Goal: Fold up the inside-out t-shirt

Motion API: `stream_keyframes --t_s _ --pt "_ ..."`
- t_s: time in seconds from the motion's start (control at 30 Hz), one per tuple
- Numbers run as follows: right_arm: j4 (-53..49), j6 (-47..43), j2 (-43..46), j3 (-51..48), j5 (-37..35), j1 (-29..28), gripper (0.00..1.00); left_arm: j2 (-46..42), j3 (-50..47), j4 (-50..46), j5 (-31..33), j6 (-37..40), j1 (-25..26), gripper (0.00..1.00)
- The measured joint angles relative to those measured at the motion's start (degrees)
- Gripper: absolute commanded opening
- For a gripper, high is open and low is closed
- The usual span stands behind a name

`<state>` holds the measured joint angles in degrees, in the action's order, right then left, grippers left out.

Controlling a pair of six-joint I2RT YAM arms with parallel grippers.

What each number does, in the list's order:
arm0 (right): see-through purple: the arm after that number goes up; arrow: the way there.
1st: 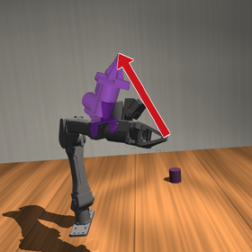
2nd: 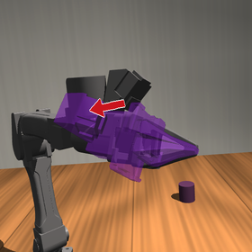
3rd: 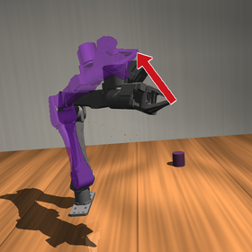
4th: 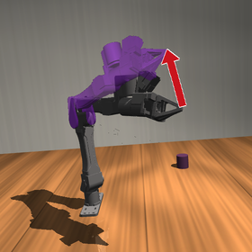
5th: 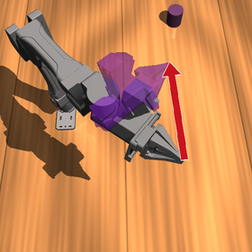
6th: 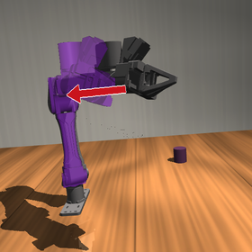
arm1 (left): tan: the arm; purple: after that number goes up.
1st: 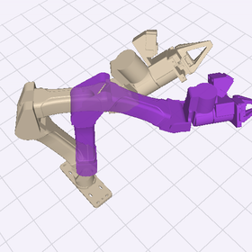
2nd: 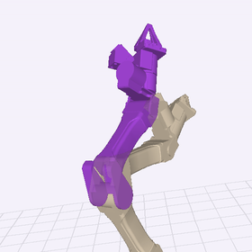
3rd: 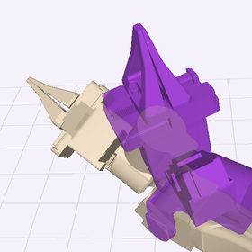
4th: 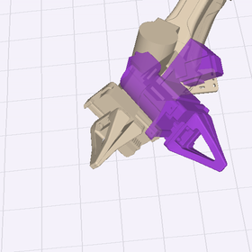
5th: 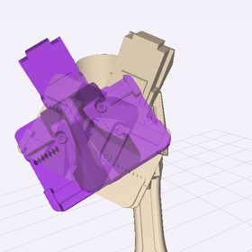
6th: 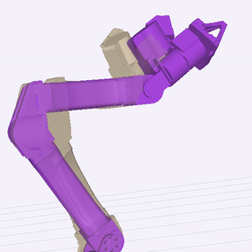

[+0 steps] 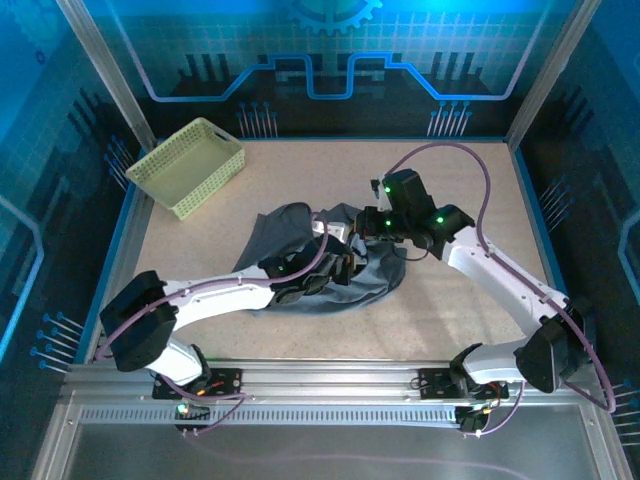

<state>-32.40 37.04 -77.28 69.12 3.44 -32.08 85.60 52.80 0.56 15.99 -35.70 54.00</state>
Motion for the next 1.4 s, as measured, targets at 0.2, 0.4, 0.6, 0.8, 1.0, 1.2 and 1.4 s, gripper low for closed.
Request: stream_keyframes --t_s 0.2,0.4,0.6,0.8,1.0,1.2,1.4 --pt "-0.7 -3.7 -4.8 1.7 -5.7 0.4 0.14 -11.0 -6.1 1.0 -7.9 0.2 -2.9 0.00" --pt "-0.3 -8.2 -5.2 0.0 -6.8 1.9 0.48 -20.3 -12.3 -0.9 -13.4 0.3 -7.8 0.00" --pt "5.3 -12.0 4.5 -11.4 -1.6 -1.2 0.52 -21.7 -14.0 -1.3 -17.4 -0.2 -11.1 0.00" --pt "13.2 -14.7 8.0 -19.1 3.2 -8.5 0.56 -18.9 -12.3 -1.1 -19.6 -0.4 -11.3 0.00" --pt "17.1 -16.7 4.9 -19.6 2.4 -10.8 0.49 -18.1 -9.0 -1.0 -21.5 -0.4 -11.9 0.02" --pt "17.7 -18.4 2.9 -17.4 -0.9 -11.0 0.14 -17.4 -7.2 -0.7 -22.3 -0.4 -12.3 0.04" --pt "16.2 -18.1 6.8 -16.3 -6.5 -11.0 0.00 -13.0 -2.0 -4.3 -21.2 0.0 -13.2 0.26"
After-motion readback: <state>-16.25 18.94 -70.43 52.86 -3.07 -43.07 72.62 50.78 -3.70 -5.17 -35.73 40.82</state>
